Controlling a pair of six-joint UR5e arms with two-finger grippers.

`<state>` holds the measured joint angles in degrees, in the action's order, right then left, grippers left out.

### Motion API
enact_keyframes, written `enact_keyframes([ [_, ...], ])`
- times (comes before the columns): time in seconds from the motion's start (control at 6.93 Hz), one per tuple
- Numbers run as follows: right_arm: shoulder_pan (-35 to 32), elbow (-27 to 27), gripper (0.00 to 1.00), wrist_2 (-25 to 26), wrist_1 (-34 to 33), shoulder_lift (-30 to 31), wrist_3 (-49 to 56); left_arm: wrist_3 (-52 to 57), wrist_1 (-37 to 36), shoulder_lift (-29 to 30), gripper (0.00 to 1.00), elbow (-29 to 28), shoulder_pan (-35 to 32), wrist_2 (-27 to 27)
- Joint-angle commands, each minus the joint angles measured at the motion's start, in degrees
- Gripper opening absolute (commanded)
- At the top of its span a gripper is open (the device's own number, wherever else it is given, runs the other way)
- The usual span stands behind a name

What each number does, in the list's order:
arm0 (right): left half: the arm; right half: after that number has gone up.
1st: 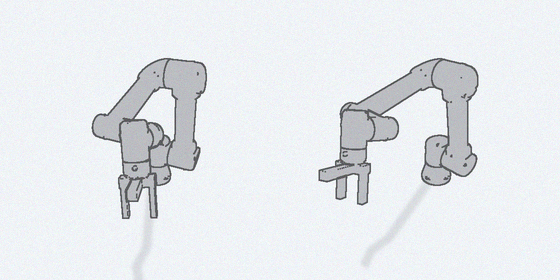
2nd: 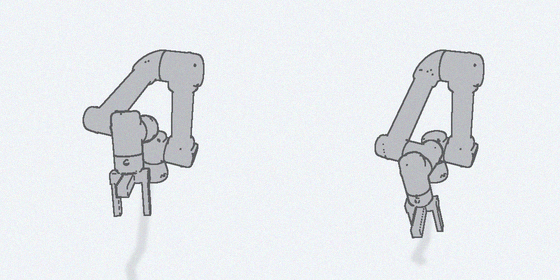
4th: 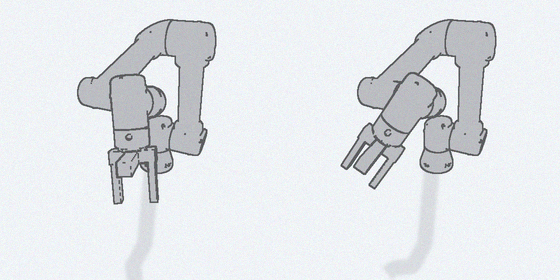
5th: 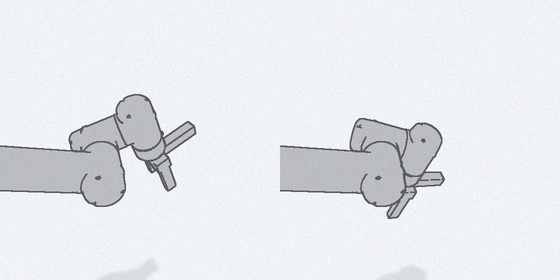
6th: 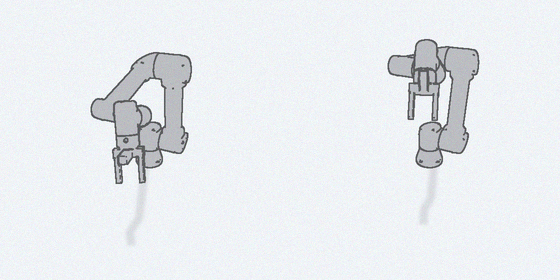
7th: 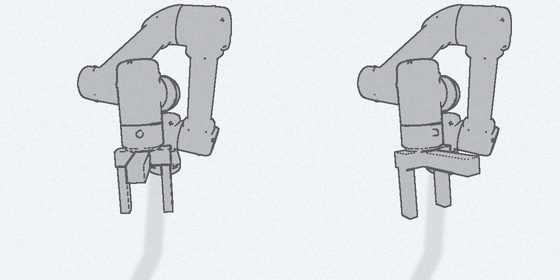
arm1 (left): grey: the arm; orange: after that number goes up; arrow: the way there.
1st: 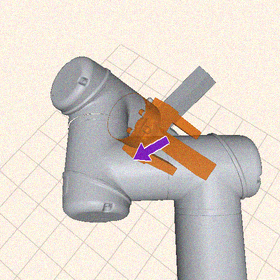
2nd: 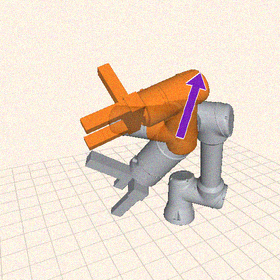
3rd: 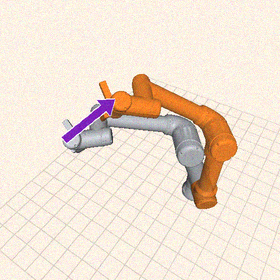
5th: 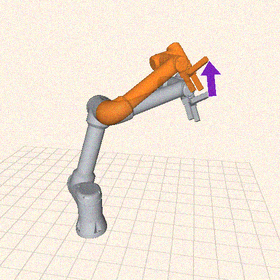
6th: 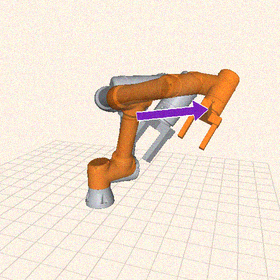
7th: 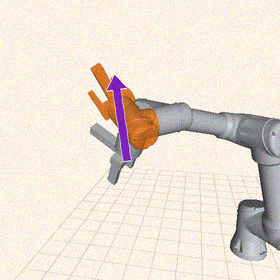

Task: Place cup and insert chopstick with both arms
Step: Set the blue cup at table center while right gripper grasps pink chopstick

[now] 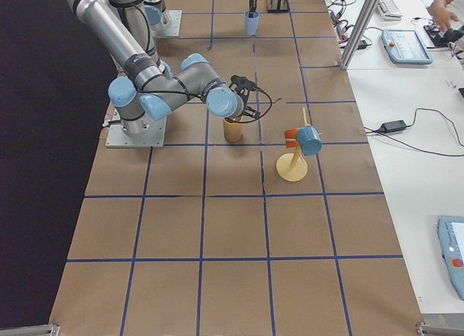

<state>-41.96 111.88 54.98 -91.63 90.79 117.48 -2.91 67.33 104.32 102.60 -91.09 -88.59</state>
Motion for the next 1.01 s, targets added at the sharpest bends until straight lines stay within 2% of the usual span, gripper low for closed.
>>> enact_keyframes([
  [0.0, 1.34, 2.37, 0.96, 0.22, -0.22, -0.26, 3.54, -9.99, -0.62, 2.36, 0.03, -3.79, -8.9, 0.26],
  [0.29, 1.96, 2.73, 0.96, 0.3, -0.3, -0.44, 5.11, -17.63, -5.52, 9.29, 0.02, -9.5, -15.92, 0.0],
  [0.43, 2.31, 2.82, 0.96, 0.3, -0.57, -1.13, 5.39, -18.7, -4.93, 10.63, 0.02, -10.57, -17.7, -0.61],
  [0.87, 2.76, 2.82, 0.96, 0.3, -0.83, -2.28, 6.36, -18.36, -5.63, 14.15, 0.04, -11.54, -17.98, 0.17],
])
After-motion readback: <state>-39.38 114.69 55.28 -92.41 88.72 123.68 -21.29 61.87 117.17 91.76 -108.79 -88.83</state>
